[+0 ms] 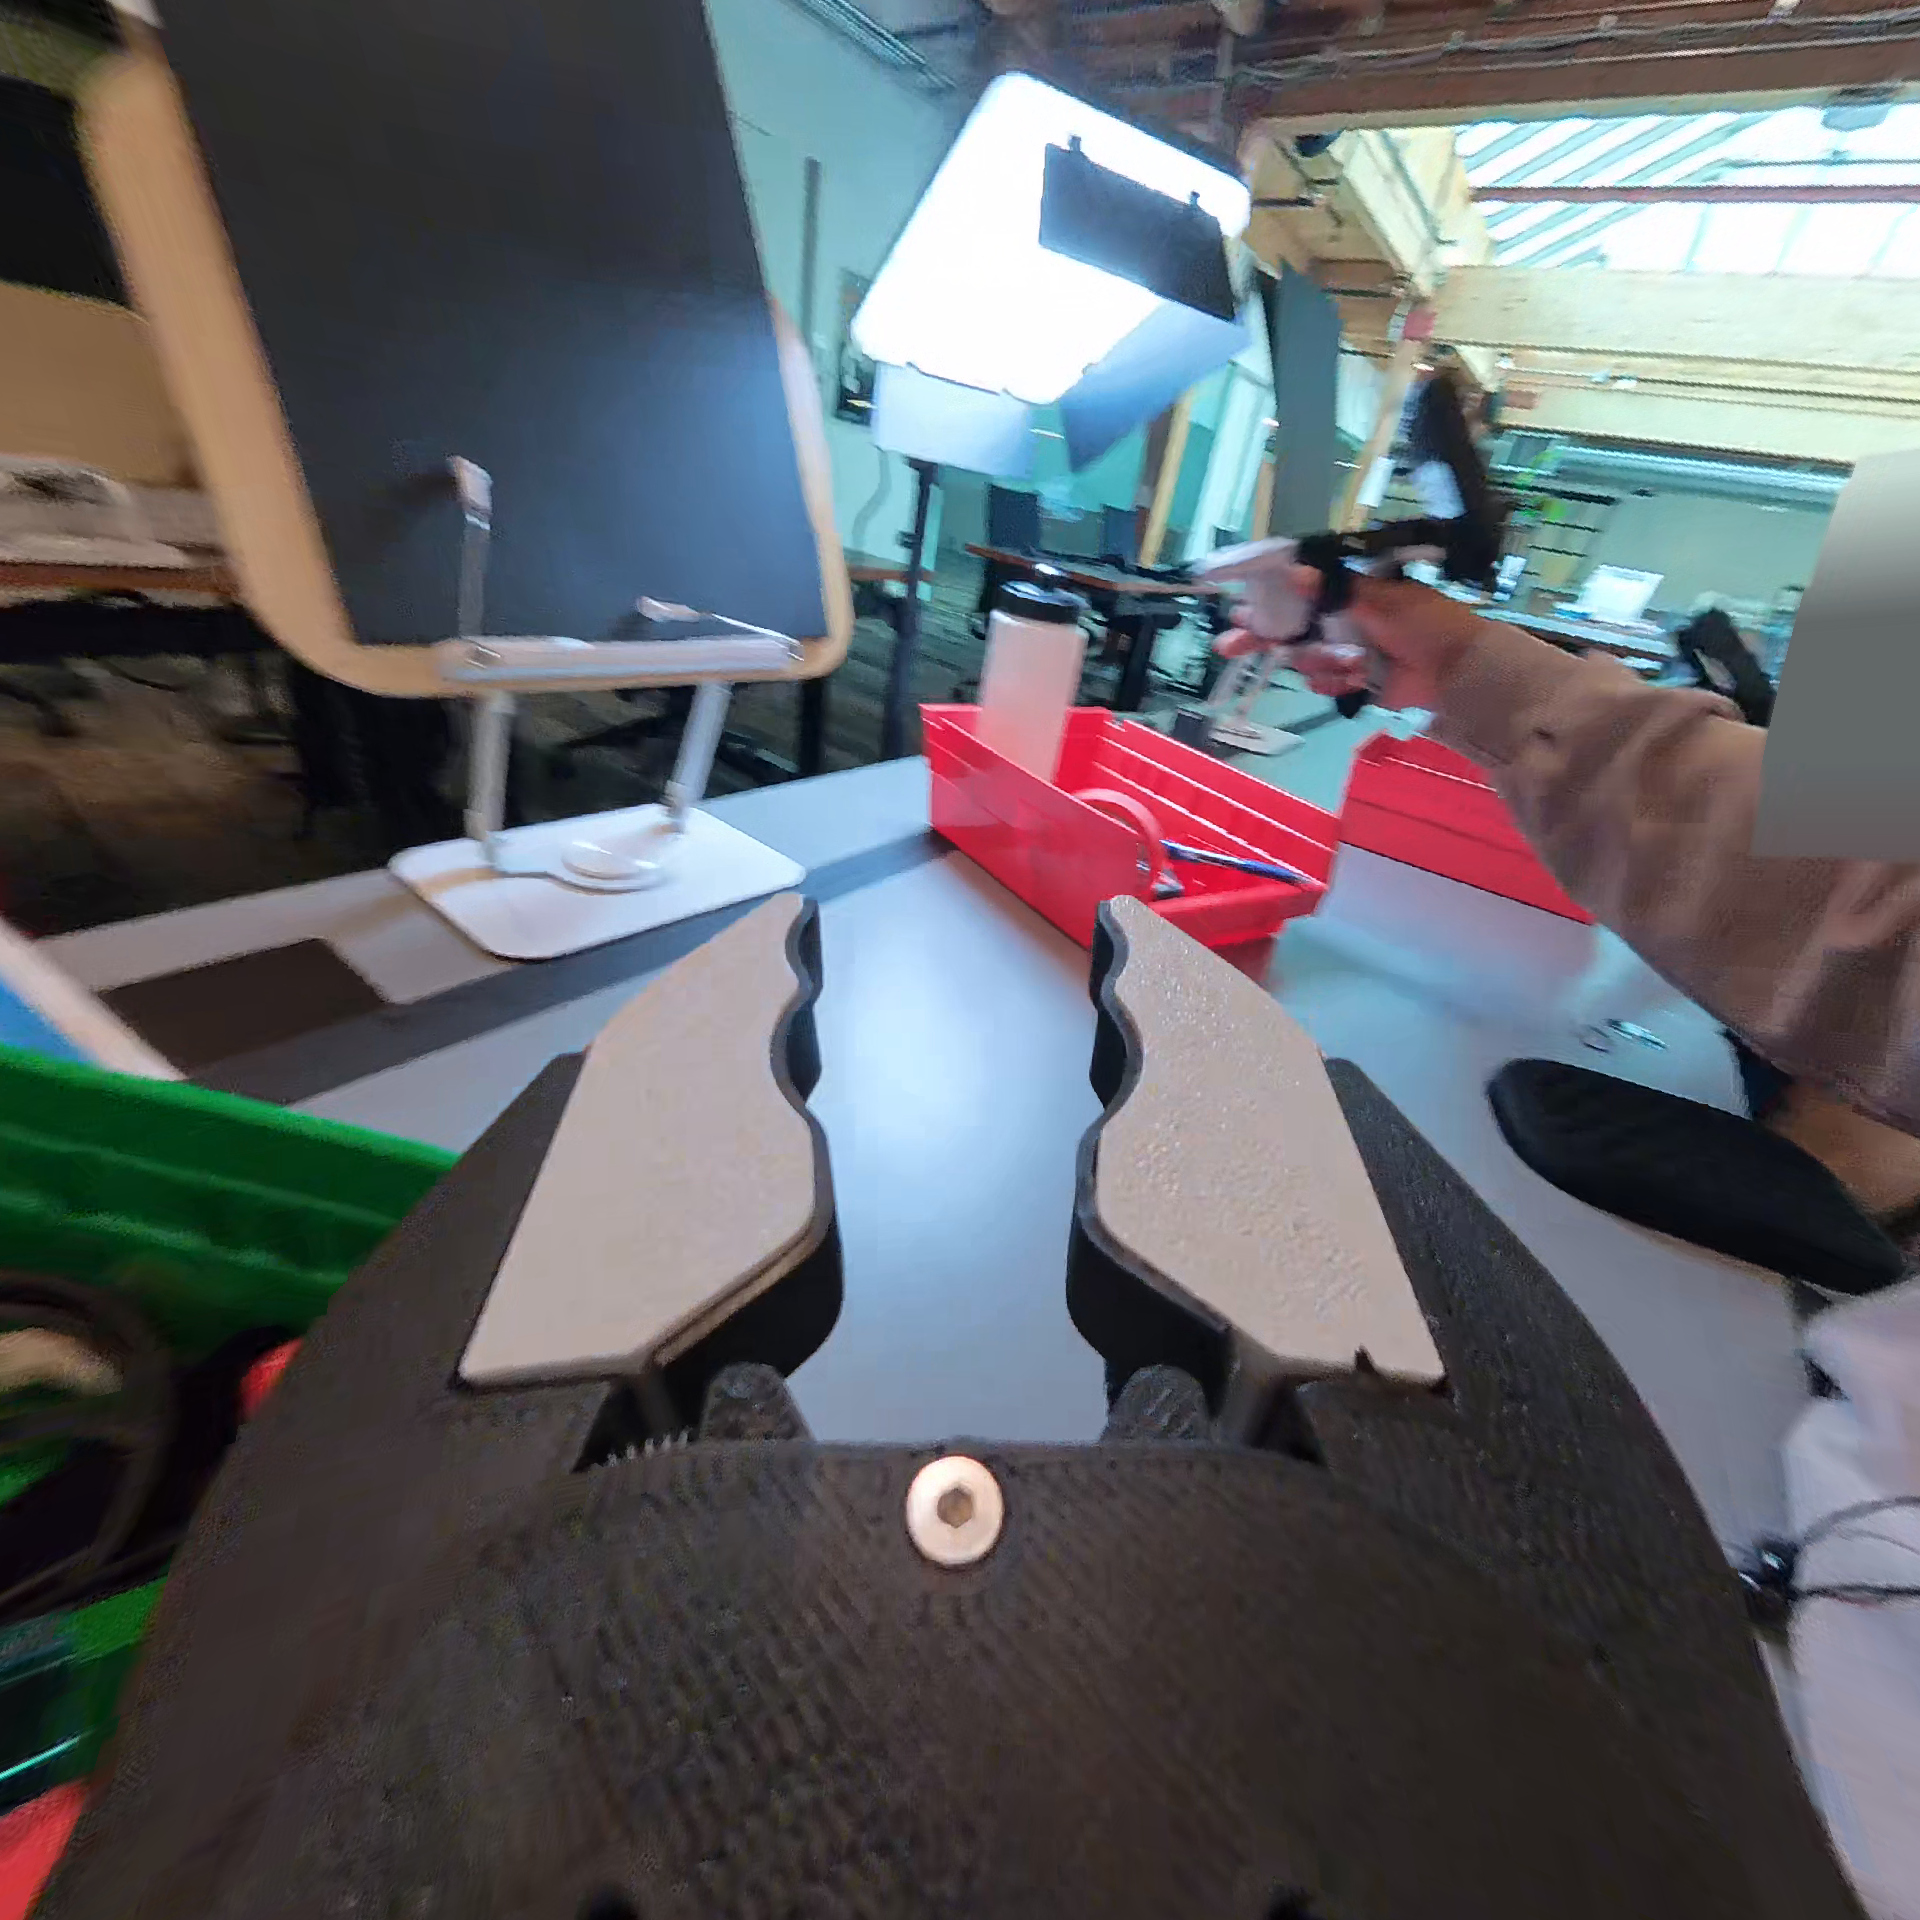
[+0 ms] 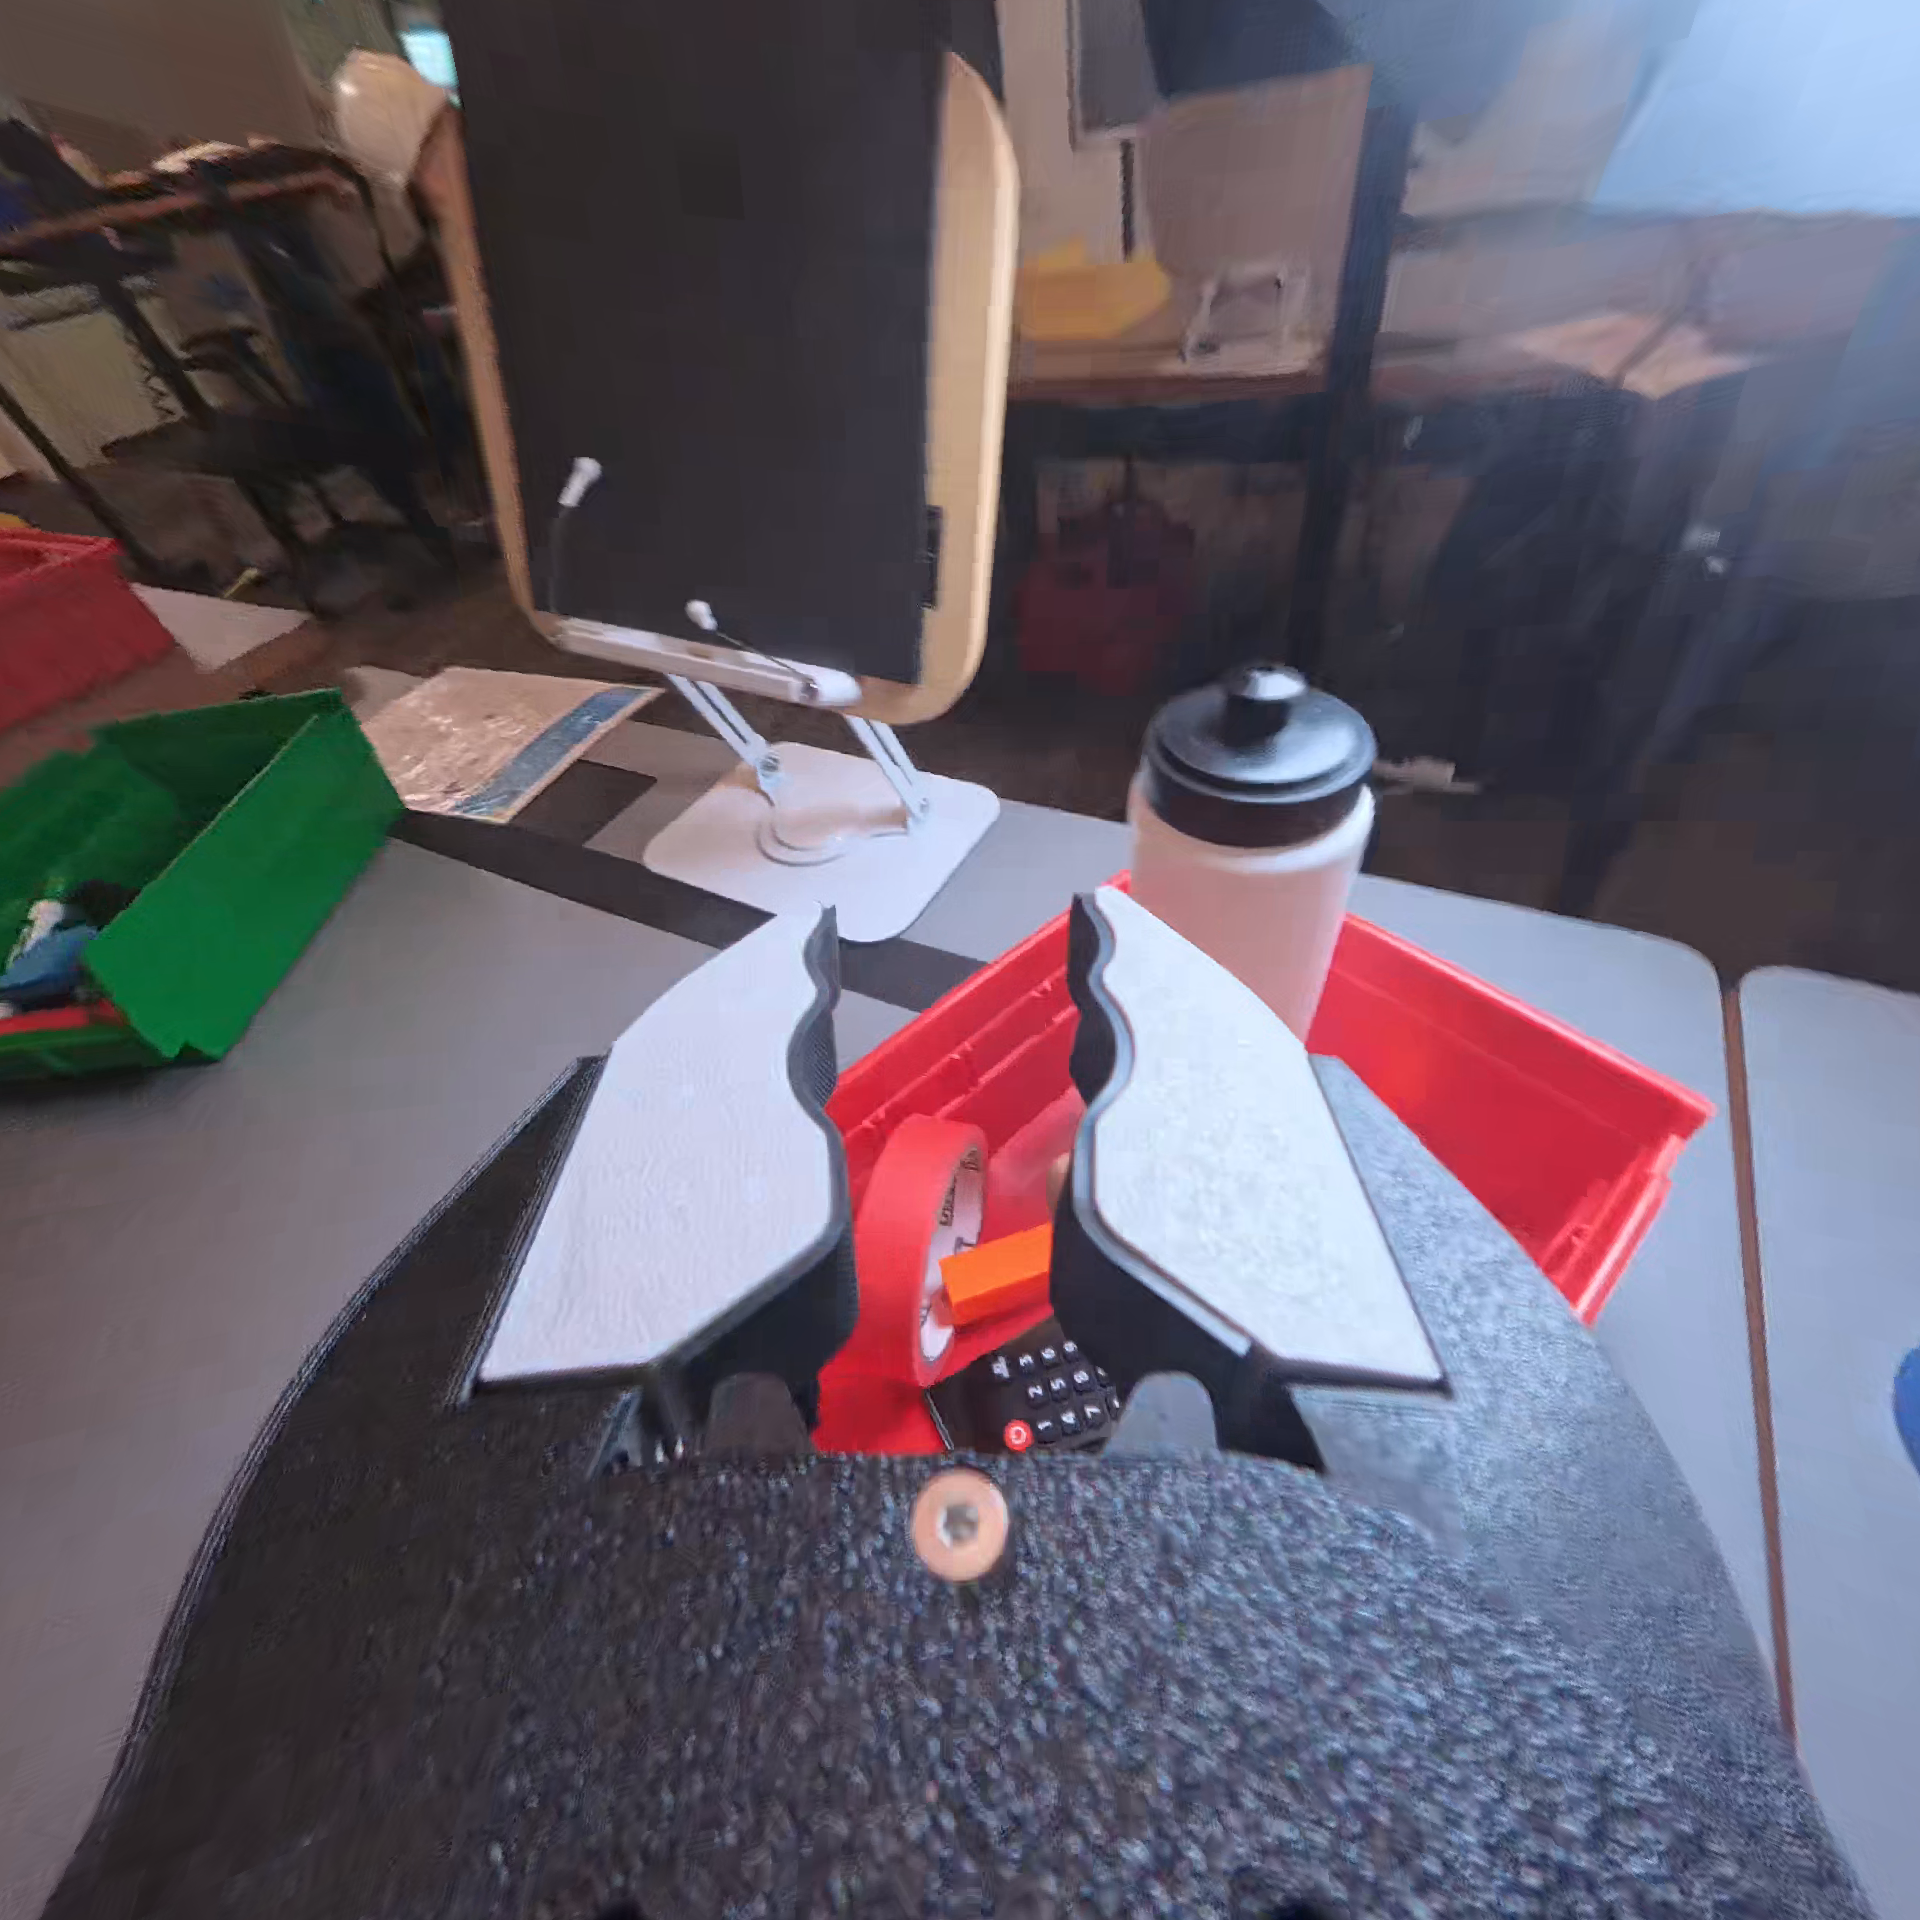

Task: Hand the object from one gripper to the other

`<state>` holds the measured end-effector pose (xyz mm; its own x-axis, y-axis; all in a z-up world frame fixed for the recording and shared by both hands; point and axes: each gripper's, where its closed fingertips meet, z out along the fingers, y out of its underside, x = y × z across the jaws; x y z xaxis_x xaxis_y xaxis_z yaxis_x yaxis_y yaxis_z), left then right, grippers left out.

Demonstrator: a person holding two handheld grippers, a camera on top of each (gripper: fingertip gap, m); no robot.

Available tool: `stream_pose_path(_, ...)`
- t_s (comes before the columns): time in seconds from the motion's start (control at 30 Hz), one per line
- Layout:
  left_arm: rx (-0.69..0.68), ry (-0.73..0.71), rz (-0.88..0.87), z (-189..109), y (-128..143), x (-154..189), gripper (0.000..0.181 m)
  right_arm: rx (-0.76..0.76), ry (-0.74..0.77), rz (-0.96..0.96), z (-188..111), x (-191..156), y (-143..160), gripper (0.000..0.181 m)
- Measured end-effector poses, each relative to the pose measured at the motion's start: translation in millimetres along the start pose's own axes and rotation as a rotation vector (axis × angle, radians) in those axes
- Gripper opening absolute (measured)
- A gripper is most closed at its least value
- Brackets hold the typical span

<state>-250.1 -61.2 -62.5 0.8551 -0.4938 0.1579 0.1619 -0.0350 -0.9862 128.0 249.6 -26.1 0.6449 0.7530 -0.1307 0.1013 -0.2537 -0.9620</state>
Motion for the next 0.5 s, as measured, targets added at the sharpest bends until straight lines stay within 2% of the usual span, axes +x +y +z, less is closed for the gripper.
stream_pose_path(0.13, 0.023, -0.235, 0.087, -43, -48, -54, 0.048, 0.129, -0.084, -0.218, -41, -84, 4, 0.045)
stream_pose_path(0.23, -0.070, -0.403, 0.170, -64, -67, -98, 0.047, 0.160, -0.190, -0.272, -60, -143, 30, 0.040)
stream_pose_path(0.3, -0.200, -0.479, 0.213, -66, -63, -128, 0.048, 0.153, -0.270, -0.248, -64, -174, 54, 0.040)
stream_pose_path(0.37, -0.350, -0.496, 0.219, -59, -48, -155, 0.048, 0.150, -0.336, -0.208, -62, -195, 75, 0.038)
stream_pose_path(0.5, -0.760, -0.589, 0.304, -52, 6, -225, 0.048, 0.135, -0.417, -0.167, -44, -214, 108, 0.027)
